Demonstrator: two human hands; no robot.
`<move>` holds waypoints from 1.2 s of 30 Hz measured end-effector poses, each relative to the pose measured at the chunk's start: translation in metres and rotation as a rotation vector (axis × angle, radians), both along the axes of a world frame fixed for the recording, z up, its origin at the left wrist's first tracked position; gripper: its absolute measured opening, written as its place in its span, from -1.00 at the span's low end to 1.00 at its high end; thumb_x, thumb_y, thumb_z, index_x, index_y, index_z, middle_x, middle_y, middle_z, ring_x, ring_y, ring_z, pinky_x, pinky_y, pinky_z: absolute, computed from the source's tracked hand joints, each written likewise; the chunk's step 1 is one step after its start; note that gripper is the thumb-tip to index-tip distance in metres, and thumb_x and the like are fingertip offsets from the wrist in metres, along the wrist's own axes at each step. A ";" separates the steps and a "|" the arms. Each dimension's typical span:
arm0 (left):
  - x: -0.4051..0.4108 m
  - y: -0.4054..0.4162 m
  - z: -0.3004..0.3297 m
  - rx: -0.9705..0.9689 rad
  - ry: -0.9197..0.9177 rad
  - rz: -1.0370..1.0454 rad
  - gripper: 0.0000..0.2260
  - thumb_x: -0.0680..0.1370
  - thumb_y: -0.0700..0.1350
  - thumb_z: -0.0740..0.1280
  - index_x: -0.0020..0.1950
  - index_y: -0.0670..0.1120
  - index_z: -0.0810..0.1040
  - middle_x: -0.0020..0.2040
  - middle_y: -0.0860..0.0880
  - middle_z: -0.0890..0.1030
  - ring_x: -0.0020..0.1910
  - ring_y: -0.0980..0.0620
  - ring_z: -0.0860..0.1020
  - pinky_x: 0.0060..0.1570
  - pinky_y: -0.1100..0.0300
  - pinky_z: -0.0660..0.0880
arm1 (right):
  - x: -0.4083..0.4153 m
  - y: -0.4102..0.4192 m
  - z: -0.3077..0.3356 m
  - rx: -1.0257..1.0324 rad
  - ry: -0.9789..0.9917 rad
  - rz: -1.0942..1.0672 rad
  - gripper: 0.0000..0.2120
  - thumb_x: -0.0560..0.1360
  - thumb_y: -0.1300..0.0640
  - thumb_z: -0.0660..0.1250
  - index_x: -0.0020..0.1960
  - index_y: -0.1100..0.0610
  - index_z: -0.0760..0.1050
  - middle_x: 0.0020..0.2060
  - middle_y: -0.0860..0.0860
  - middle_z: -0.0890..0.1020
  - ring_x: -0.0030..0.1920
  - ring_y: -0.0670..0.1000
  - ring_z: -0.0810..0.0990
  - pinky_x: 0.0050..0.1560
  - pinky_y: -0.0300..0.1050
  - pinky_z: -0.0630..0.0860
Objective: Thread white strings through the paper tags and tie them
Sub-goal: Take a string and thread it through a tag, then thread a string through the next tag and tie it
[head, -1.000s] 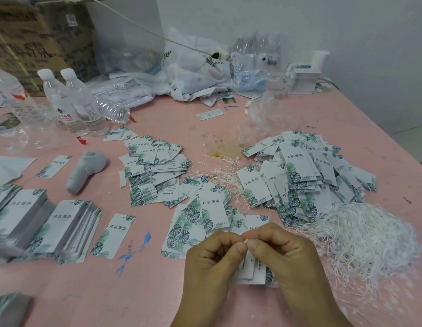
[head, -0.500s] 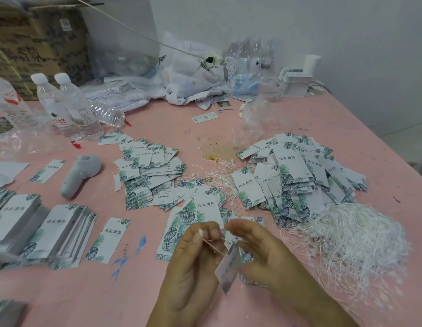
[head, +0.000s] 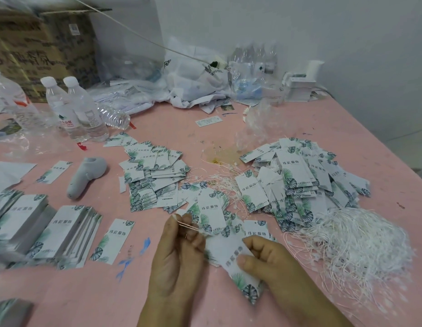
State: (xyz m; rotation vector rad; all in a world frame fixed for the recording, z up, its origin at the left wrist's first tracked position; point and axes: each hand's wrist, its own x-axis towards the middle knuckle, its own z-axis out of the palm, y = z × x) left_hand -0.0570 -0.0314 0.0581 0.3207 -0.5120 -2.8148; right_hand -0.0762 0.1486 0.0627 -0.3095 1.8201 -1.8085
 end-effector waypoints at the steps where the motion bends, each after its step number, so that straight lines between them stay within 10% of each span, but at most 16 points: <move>1: 0.001 0.002 -0.005 -0.066 -0.062 0.030 -0.91 0.38 -0.09 0.51 -0.27 -0.05 0.64 -0.28 0.00 0.53 -0.44 0.13 0.44 -0.52 0.31 0.39 | -0.002 0.003 -0.002 -0.045 -0.050 -0.027 -0.82 0.42 0.12 0.43 0.02 0.08 0.64 -0.04 0.18 0.70 -0.10 0.13 0.67 -0.07 0.05 0.57; 9: 0.016 0.038 -0.016 -1.059 -0.165 -0.044 -0.92 0.44 -0.11 0.37 -0.24 -0.09 0.59 -0.43 -0.04 0.48 -0.40 0.05 0.39 -0.38 0.25 0.30 | -0.016 0.014 0.003 -0.234 -0.057 -0.326 -0.70 0.44 0.28 0.33 0.06 -0.03 0.65 0.02 0.14 0.71 0.01 0.15 0.70 -0.11 0.00 0.65; 17: 0.018 0.045 -0.019 -1.114 -0.212 -0.092 -0.92 0.40 -0.06 0.39 -0.15 0.06 0.66 -0.36 -0.04 0.51 -0.35 -0.01 0.40 -0.26 0.06 0.35 | -0.064 0.043 0.060 0.059 0.368 -0.599 -0.71 0.59 0.25 0.26 0.10 -0.15 0.47 -0.27 -0.43 0.62 -0.38 -0.34 0.60 -0.50 -0.50 0.42; 23: 0.021 0.043 -0.015 -1.179 -0.219 -0.071 -0.88 0.51 -0.15 0.38 -0.21 0.03 0.62 -0.43 0.02 0.51 -0.41 0.06 0.43 -0.32 0.20 0.37 | -0.124 0.054 0.087 0.632 0.473 -0.624 -0.55 0.63 0.21 0.16 0.51 0.15 0.23 0.43 0.09 0.34 0.22 0.07 0.49 0.26 0.00 0.43; 27: 0.019 0.038 -0.014 -1.168 -0.242 -0.056 -0.75 0.56 -0.30 0.36 -0.23 0.00 0.63 -0.46 -0.01 0.54 -0.47 0.12 0.46 -0.43 0.33 0.38 | -0.085 0.047 0.063 0.533 0.663 -0.648 -0.69 0.61 0.19 0.23 0.27 -0.11 0.44 0.23 -0.10 0.48 -0.07 -0.27 0.51 0.01 -0.26 0.46; 31: 0.020 0.038 -0.015 -1.037 -0.264 -0.027 -0.79 0.59 -0.31 0.31 -0.22 -0.13 0.60 -0.47 -0.13 0.55 -0.52 0.05 0.43 -0.55 0.31 0.34 | -0.037 0.027 0.024 0.692 0.629 -0.312 -0.84 0.50 -0.03 0.37 0.00 -0.25 0.45 -0.16 -0.21 0.54 -0.18 -0.20 0.53 -0.20 -0.25 0.47; 36: 0.020 0.038 -0.017 -1.065 -0.267 -0.042 -0.78 0.60 -0.29 0.30 -0.23 -0.11 0.56 -0.46 -0.16 0.57 -0.53 0.05 0.41 -0.54 0.30 0.34 | -0.017 0.019 -0.005 1.215 0.641 -0.046 -0.32 0.32 -0.49 0.15 0.27 -0.10 0.25 0.02 -0.12 0.33 0.05 -0.05 0.45 -0.19 -0.13 0.33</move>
